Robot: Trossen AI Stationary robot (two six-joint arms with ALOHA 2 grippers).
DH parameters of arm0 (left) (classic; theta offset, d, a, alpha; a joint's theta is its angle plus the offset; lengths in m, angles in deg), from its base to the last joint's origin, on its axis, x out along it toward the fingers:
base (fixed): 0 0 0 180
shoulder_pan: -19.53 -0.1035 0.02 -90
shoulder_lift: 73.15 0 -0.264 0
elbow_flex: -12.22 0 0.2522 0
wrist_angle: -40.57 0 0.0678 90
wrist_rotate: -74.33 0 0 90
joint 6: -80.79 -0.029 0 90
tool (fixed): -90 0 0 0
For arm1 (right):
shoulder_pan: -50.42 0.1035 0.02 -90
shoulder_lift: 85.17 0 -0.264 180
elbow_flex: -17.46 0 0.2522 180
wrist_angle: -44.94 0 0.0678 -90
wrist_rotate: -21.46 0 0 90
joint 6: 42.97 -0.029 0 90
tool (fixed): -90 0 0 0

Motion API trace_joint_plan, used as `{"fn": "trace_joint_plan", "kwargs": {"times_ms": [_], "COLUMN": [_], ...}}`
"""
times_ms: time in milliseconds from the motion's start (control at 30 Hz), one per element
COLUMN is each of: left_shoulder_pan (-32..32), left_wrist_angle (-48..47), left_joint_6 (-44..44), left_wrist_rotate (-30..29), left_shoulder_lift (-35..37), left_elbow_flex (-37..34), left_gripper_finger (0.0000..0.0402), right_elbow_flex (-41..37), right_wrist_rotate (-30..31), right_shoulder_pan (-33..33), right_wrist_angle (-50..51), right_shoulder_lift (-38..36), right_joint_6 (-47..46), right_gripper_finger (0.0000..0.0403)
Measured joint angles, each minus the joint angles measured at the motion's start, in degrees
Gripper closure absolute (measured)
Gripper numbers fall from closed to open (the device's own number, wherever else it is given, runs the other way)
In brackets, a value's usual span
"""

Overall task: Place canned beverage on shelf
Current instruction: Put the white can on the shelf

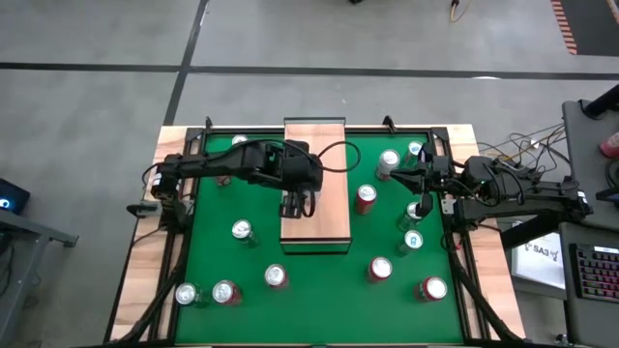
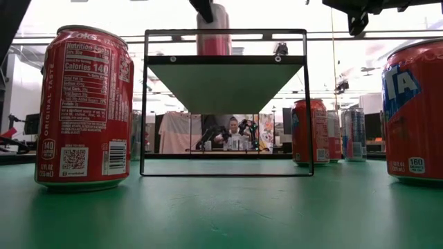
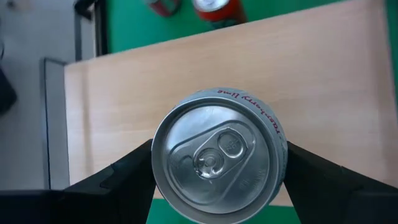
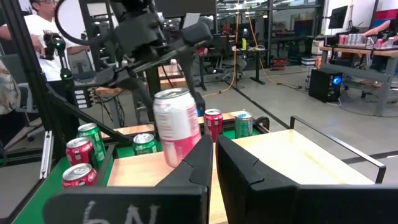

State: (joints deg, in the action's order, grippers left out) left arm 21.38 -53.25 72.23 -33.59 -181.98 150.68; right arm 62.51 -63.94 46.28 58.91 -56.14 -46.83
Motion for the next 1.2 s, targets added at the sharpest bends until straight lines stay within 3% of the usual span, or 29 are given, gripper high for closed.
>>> {"fn": "trace_joint_plan", "kwargs": {"times_ms": [200,1200], "left_shoulder_pan": [0.09,0.04], "left_wrist_angle": [-0.72,-1.22], "left_joint_6": [3.60,2.19], "left_wrist_rotate": [-0.48,0.62], "left_shoulder_lift": [-0.93,-1.19], "left_elbow_flex": [0.00,-0.35], "left_gripper_finger": [0.0121,0.0118], "right_elbow_flex": [0.00,0.00], "right_wrist_rotate": [0.00,0.00], "right_shoulder_pan": [-0.02,-0.01], "right_wrist_angle": [0.00,0.07], "right_shoulder_lift": [0.00,0.00], "right_joint_6": [0.00,0.00], "right_gripper_finger": [0.0390,0.0390]}}
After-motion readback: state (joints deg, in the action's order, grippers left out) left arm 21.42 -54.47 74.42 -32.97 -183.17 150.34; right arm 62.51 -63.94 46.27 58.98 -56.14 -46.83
